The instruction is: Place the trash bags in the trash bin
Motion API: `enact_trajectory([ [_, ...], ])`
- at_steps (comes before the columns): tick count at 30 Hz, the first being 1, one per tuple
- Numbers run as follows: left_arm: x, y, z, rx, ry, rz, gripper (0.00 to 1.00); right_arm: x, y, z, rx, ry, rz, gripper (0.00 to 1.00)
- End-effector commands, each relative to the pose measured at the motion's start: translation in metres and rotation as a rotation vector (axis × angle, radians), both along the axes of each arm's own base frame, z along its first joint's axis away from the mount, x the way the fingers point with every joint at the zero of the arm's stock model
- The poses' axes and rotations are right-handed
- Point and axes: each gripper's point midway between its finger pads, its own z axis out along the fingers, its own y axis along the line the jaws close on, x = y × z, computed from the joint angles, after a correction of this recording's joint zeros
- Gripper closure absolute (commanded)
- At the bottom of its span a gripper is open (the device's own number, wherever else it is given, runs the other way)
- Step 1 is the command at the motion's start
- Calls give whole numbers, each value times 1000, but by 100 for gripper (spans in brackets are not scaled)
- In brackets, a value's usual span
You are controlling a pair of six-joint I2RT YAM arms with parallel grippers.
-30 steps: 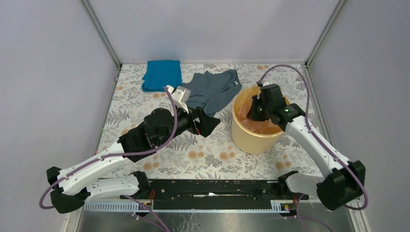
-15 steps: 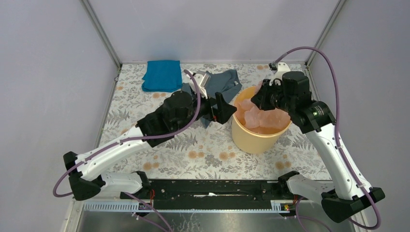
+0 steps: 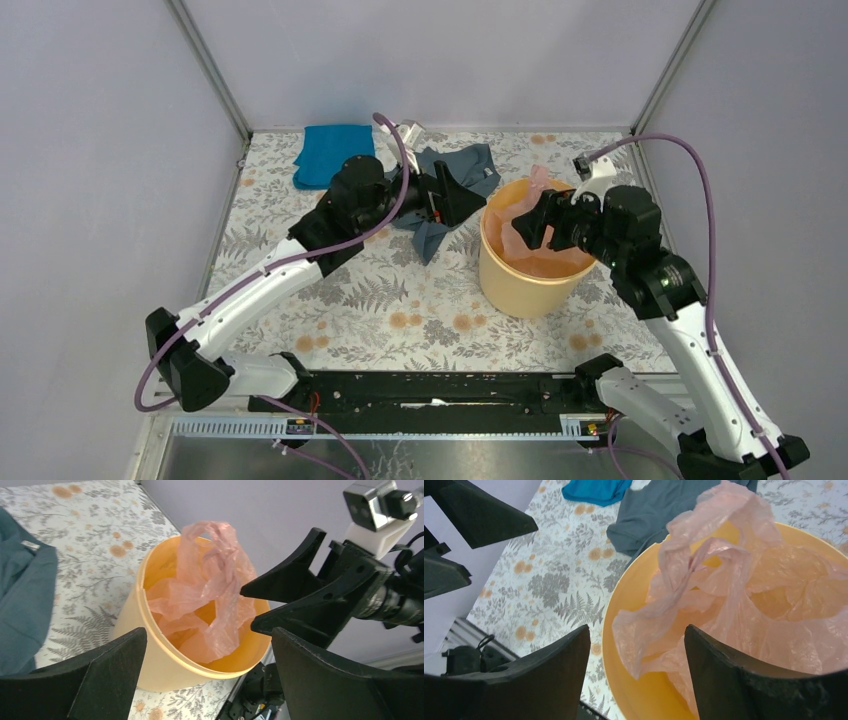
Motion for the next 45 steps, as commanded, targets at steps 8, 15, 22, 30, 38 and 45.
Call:
enact_trajectory([
  [8, 3, -32, 20, -104, 3, -119, 2, 39, -13, 3, 109, -225, -181, 57],
  [15, 19, -55, 20, -76, -6, -164, 1, 10, 4, 19, 120, -256, -6, 82],
  [22, 50, -88, 13, -15, 9, -178, 1, 4, 1, 13, 107, -261, 0, 100],
  [30, 68, -110, -4, -22, 73, -179, 11, -4, -1, 17, 96, -267, 17, 100],
  [38, 63, -130, -5, -118, 118, -278, 29, -15, -3, 12, 97, -251, 28, 100],
  [45, 62, -133, 11, -192, 84, -295, 90, -26, -20, 2, 73, -213, -41, 100],
])
